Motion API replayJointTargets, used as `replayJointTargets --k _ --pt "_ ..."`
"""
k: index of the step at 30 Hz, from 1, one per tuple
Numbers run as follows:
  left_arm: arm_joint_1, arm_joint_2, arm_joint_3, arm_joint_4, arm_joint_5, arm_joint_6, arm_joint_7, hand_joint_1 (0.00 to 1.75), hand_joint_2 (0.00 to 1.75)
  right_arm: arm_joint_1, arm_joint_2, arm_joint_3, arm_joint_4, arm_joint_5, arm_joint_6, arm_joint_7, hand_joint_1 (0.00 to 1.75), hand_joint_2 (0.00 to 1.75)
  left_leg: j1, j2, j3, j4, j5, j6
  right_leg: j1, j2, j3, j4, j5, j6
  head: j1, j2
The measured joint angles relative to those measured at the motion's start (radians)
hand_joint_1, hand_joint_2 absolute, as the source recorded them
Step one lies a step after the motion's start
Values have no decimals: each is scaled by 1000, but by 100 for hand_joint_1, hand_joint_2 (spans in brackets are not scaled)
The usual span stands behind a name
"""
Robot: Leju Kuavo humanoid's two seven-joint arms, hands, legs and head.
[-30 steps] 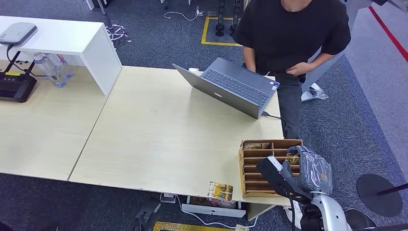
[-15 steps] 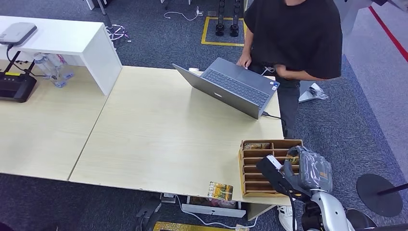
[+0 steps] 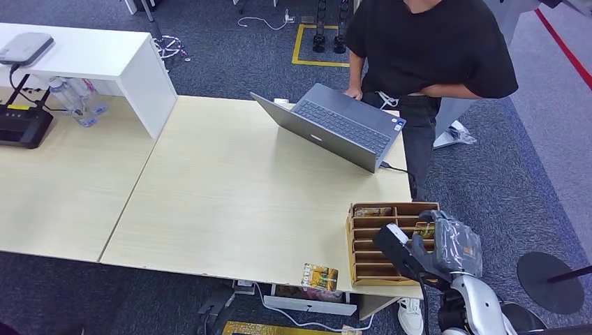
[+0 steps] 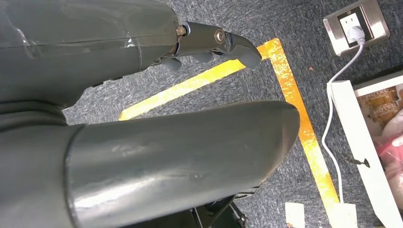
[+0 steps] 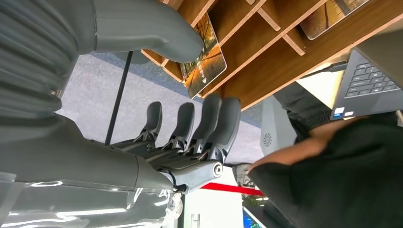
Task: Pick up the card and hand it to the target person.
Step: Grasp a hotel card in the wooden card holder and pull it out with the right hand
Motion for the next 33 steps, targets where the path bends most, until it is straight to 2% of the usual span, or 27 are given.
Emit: replayJointTargets --k 4,9,14,33 --pt "-1 0 0 0 -5 0 1 0 0 -5 0 0 14 -7 0 0 89 175 0 0 0 0 0 0 0 0 0 0 0 0 0 0" --pt "-2 0 0 0 -8 0 4 0 0 -8 0 -2 33 -12 -10 0 82 175 0 0 0 0 0 0 0 0 0 0 0 0 0 0" --pt "-3 0 0 0 -10 0 6 0 0 -12 0 -2 49 -13 -21 0 87 175 0 0 0 0 0 0 0 0 0 0 0 0 0 0" --pt "-4 0 0 0 -15 -4 7 0 0 -18 0 -6 74 -7 -39 0 85 175 0 0 0 0 0 0 0 0 0 0 0 0 0 0"
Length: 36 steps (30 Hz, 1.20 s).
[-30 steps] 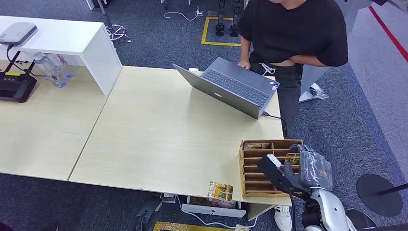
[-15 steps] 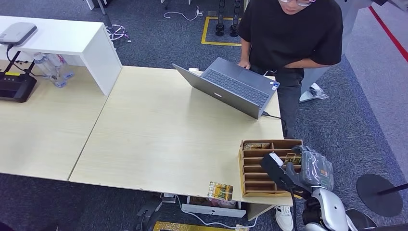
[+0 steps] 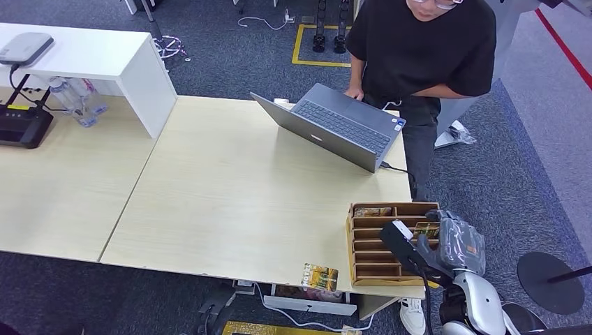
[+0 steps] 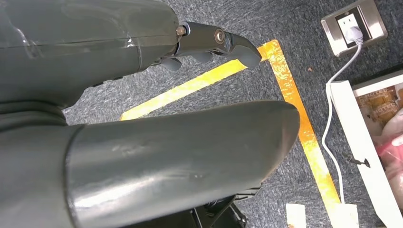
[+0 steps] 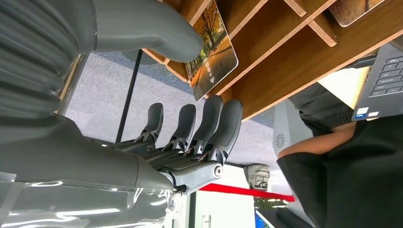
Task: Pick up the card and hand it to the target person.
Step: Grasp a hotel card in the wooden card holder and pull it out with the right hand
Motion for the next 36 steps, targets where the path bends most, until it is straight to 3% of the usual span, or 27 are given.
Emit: replayJointTargets --k 19,36 --pt "-7 0 0 0 -13 -6 4 0 0 -25 3 3 3 9 11 0 83 175 0 0 0 0 0 0 0 0 0 0 0 0 0 0" --pt "-14 0 0 0 -18 -8 4 0 0 -33 44 17 59 -11 3 0 86 175 0 0 0 0 0 0 0 0 0 0 0 0 0 0"
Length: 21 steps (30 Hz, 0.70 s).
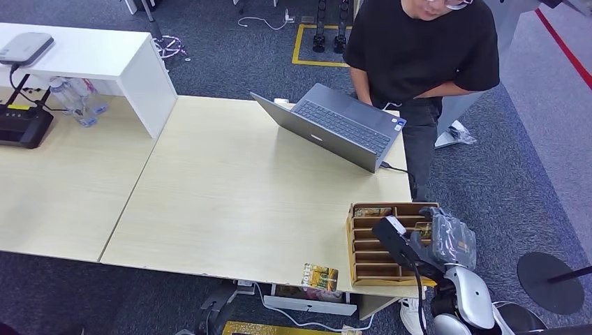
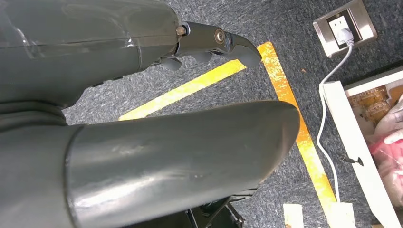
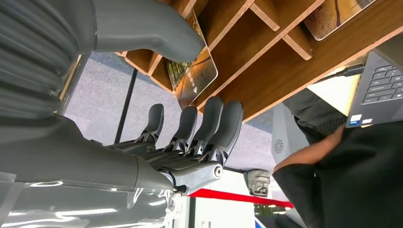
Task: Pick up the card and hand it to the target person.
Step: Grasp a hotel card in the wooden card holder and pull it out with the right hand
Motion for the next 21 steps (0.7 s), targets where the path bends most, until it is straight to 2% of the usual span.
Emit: replayJointTargets --k 12,21 --pt "1 0 0 0 0 4 -2 0 0 -3 4 1 18 -2 3 -4 85 175 0 0 0 0 0 0 0 0 0 0 0 0 0 0" --pt "1 0 0 0 -4 -1 1 0 0 -7 -4 3 19 63 59 -13 82 175 0 0 0 0 0 0 0 0 0 0 0 0 0 0"
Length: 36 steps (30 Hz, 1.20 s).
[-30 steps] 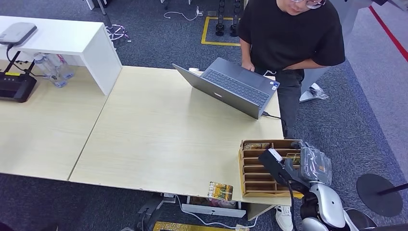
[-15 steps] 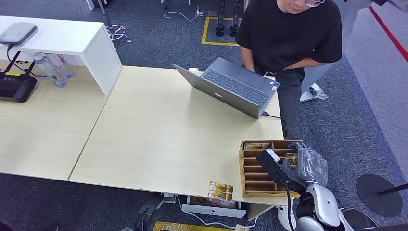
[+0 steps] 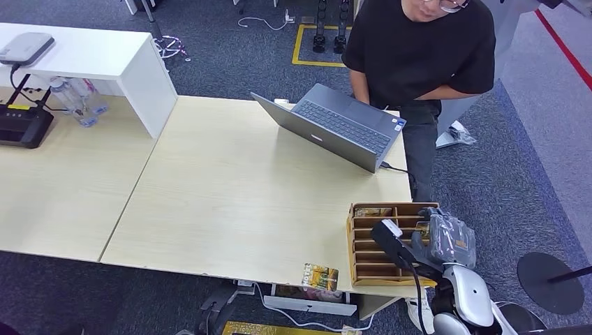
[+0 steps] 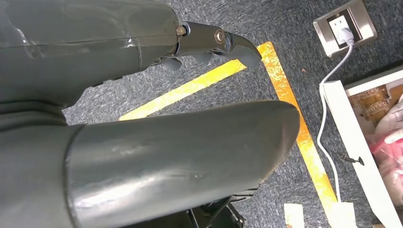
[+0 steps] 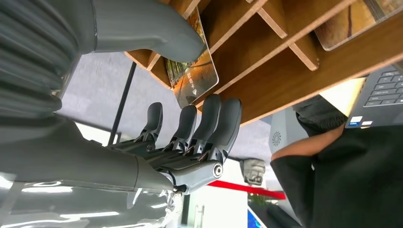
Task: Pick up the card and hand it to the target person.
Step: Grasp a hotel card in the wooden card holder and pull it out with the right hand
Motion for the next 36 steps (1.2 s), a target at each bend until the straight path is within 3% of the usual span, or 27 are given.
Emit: replayJointTargets --k 25,36 --pt "0 -8 0 0 -9 -2 1 0 0 -5 -33 15 -24 56 77 3 92 175 0 0 0 0 0 0 0 0 0 0 0 0 0 0" --pt "0 -8 0 0 -11 -1 1 0 0 -5 -33 16 -32 59 88 2 132 175 0 0 -1 0 0 0 0 0 0 0 0 0 0 0"
